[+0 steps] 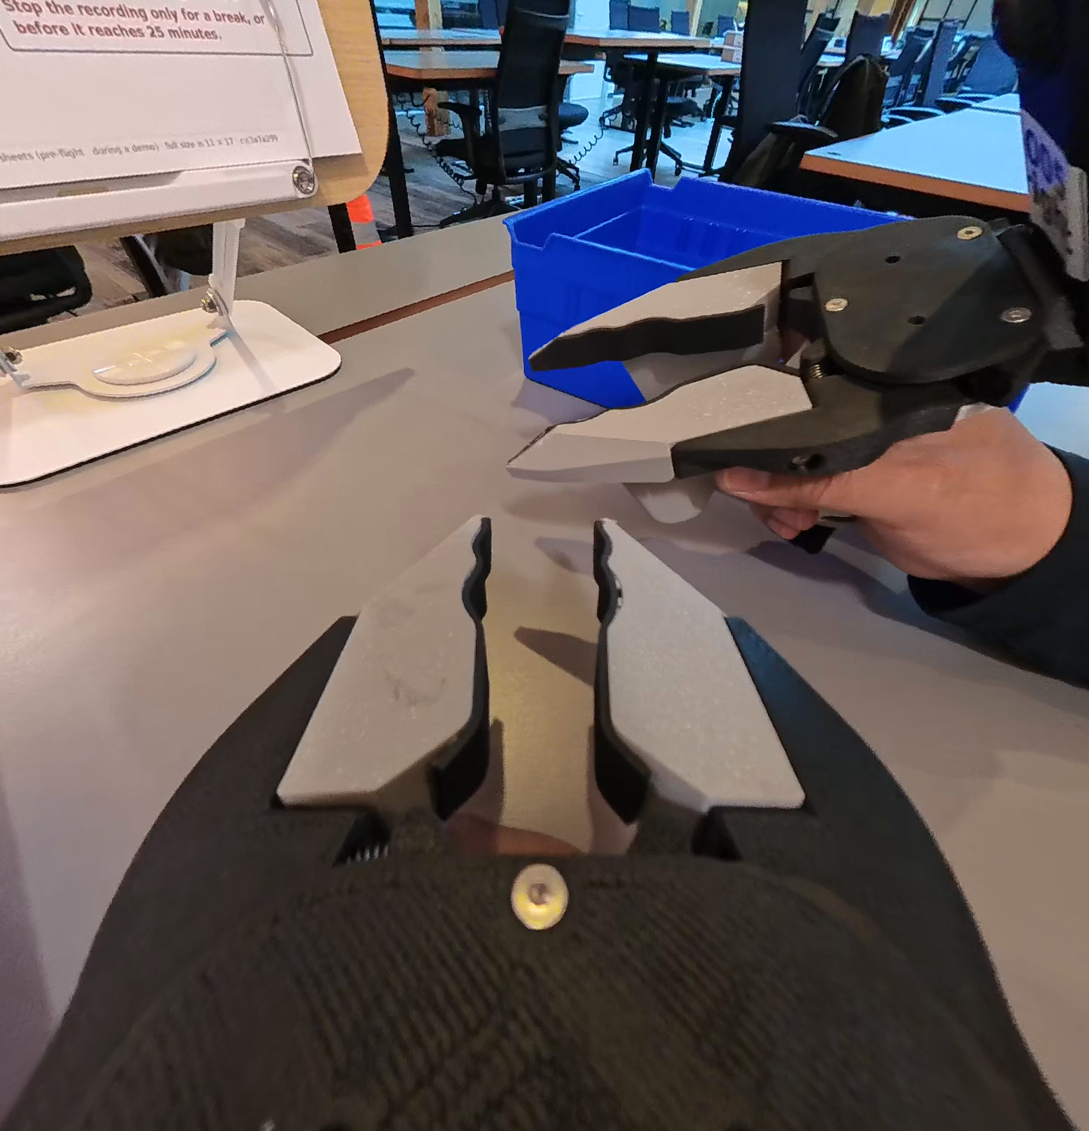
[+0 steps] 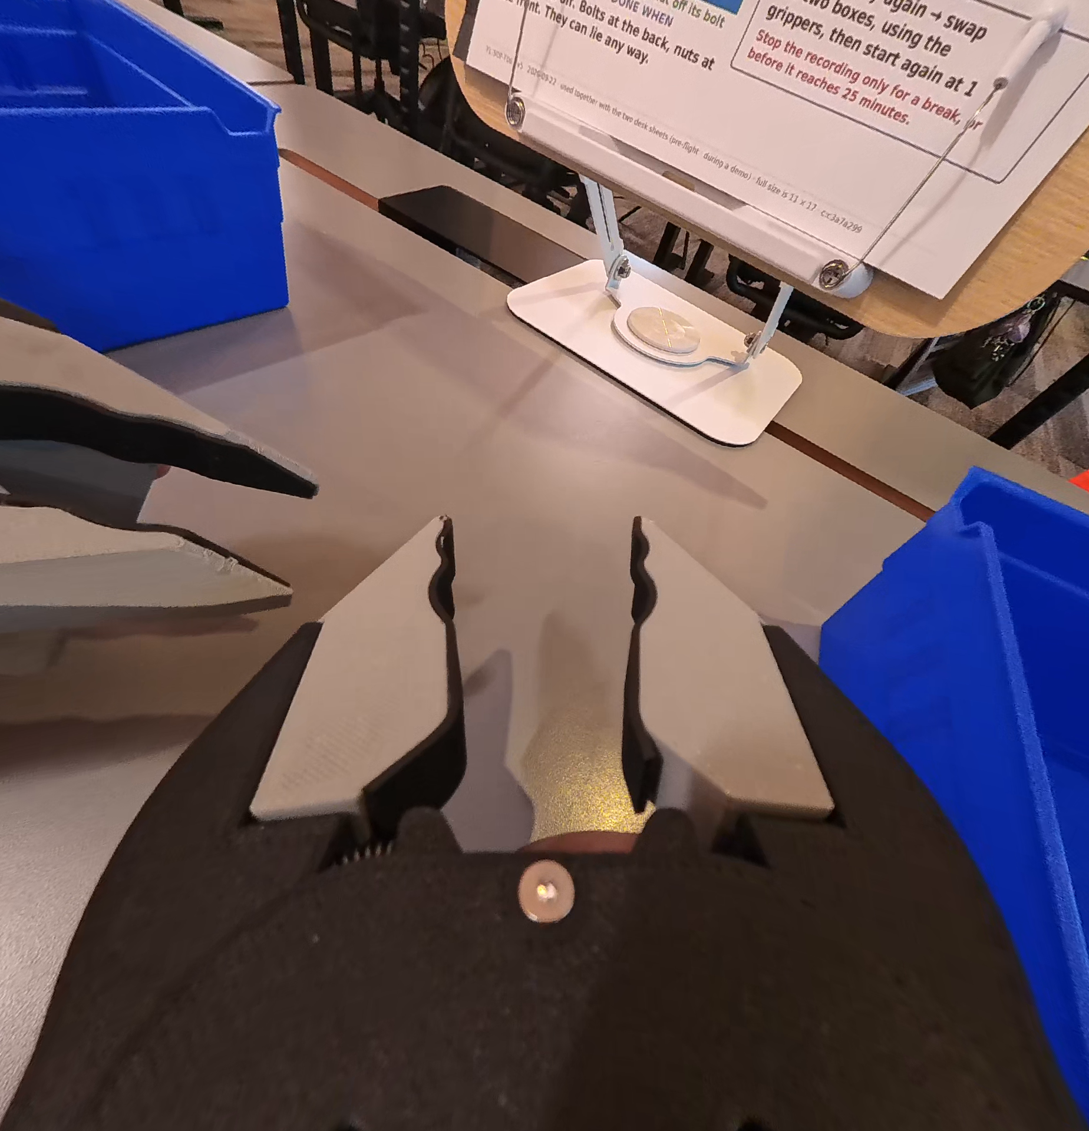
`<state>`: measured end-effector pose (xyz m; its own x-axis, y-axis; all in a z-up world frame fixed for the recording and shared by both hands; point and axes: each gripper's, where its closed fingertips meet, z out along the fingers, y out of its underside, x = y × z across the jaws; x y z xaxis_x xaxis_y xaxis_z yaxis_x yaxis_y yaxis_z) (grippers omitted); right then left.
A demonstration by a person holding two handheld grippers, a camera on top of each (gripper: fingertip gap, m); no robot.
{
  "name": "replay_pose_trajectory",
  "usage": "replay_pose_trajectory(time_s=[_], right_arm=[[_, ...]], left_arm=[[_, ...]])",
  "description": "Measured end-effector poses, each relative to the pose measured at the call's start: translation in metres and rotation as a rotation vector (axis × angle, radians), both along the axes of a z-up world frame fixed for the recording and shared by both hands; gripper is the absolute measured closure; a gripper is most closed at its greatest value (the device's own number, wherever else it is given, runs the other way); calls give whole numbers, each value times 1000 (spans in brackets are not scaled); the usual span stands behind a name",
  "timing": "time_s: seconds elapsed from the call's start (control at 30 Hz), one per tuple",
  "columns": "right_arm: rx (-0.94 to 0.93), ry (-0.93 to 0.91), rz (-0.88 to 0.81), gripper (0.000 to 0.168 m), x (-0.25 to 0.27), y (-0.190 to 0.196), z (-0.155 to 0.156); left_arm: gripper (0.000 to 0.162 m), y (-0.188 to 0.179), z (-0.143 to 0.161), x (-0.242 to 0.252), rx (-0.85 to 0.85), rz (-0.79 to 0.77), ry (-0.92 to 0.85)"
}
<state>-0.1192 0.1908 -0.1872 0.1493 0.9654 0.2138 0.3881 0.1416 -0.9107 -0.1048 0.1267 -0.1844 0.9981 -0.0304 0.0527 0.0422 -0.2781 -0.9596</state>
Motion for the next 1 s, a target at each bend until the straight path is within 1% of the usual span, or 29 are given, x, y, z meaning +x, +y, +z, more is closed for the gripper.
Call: replay_pose_trajectory(time_s=[0.3, 0.57, 0.73, 0.87, 1.0], right_arm=[[6, -5, -1, 113, 0, 0, 0], [9, -22, 12, 113, -2, -4, -5], [28, -25, 10, 113, -2, -4, -5], [25, -14, 4, 113, -2, -3, -3], [15, -2, -6, 113, -1, 1, -1]], left_arm=[[131, 2, -8, 7, -28, -17, 31], [131, 2, -8, 13, -32, -34, 76], [127, 2, -8, 22, -42, -64, 57], [126, -1, 6, 20, 2, -44, 87], [124, -6, 26, 7, 72, 24, 87]])
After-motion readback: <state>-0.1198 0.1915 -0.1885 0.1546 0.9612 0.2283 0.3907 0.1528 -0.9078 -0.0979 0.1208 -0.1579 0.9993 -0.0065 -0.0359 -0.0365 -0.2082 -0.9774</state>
